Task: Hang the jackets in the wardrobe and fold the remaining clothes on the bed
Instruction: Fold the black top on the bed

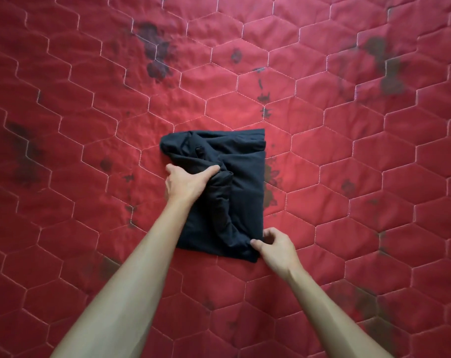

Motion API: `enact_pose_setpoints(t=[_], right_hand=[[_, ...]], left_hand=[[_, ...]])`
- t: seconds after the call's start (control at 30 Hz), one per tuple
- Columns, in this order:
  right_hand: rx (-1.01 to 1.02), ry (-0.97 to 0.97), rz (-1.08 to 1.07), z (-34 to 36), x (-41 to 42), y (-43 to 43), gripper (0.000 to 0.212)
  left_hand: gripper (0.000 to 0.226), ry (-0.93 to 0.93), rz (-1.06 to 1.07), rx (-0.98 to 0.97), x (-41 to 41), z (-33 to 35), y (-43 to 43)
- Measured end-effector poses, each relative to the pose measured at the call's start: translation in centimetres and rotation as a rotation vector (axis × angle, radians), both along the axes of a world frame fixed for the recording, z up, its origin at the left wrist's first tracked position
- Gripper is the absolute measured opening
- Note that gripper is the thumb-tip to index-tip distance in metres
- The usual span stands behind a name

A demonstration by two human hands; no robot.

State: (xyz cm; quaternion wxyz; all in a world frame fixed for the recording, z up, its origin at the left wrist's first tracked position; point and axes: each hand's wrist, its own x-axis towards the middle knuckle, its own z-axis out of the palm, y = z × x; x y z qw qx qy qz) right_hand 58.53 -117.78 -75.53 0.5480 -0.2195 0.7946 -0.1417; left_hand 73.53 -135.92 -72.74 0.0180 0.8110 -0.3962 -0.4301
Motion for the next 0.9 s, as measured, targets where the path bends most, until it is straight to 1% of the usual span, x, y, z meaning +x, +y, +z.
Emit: enact_pose_setpoints(t=[0.07,0.17,0.23,0.27,0.37,0.43,0.47,0.5,0.53,0.6,0.63,0.67,0.7,0.73,0.8,0.83,0.9], right_hand=[[0.004,-0.002,0.015,-0.2,-0.1,0.0,0.010],[-0.003,-0.017,0.003,-0.3,0.0,0.1,0.011],[-0.001,-0.024,-0.001,-0.3,0.2,0.3,0.012],[0.003,-0.029,0.004,-0.4,0.3,0.4,0.012],[0.005,-0.050,0.015,-0.6,0.2,0.8,0.011],[0.002,-0.052,0.014,-0.8,-0.1,1.0,0.010],[0.000,-0.056,0.008,-0.9,-0.3,1.1,0.010],[-0.001,-0.064,-0.004,-0.8,-0.4,1.1,0.011],[0.000,-0.079,-0.024,-0.9,-0.5,1.1,0.013],[-0.019,-0.112,-0.077,-0.8,-0.8,1.3,0.021],[-0.044,-0.113,-0.093,-0.8,-1.1,1.5,0.024],[-0.067,-0.106,-0.092,-0.9,-1.4,1.7,0.026],[-0.087,-0.107,-0.095,-0.8,-1.8,1.8,0.026],[-0.094,-0.116,-0.105,-0.9,-2.2,1.9,0.027],[-0.075,-0.161,-0.152,-0.8,-2.8,1.8,0.029],[-0.063,-0.173,-0.174,-0.8,-3.0,1.6,0.029],[-0.068,-0.181,-0.201,-0.9,-3.0,1.3,0.029]], left_hand=[[0.124,-0.099,-0.072,0.039,-1.8,0.4,-0.2],[0.137,-0.144,-0.121,0.089,-4.1,0.7,-0.5],[0.135,-0.215,-0.204,0.132,-5.1,0.2,-0.6],[0.128,-0.243,-0.233,0.152,-5.5,0.0,-0.8],[0.090,-0.261,-0.261,0.177,-6.0,0.3,-1.3],[0.063,-0.233,-0.282,0.102,-6.3,1.7,-1.3],[0.050,-0.164,-0.304,0.025,-6.7,2.8,-0.9],[0.042,-0.017,-0.319,-0.062,-7.3,4.3,-0.3],[0.043,0.202,-0.314,-0.138,-7.9,5.8,0.4],[0.063,0.677,-0.278,-0.172,-9.0,8.5,2.2],[0.071,0.828,-0.266,-0.152,-9.2,8.8,2.9],[0.075,0.921,-0.223,-0.125,-9.2,8.8,3.3],[0.076,0.980,-0.131,-0.095,-8.8,8.5,3.3],[0.074,1.000,-0.005,-0.062,-7.8,7.9,3.2],[0.063,0.979,0.255,0.000,-4.7,5.9,2.7],[0.058,0.980,0.332,0.023,-2.8,5.1,2.5],[0.054,0.973,0.416,0.034,0.8,3.5,2.5]])
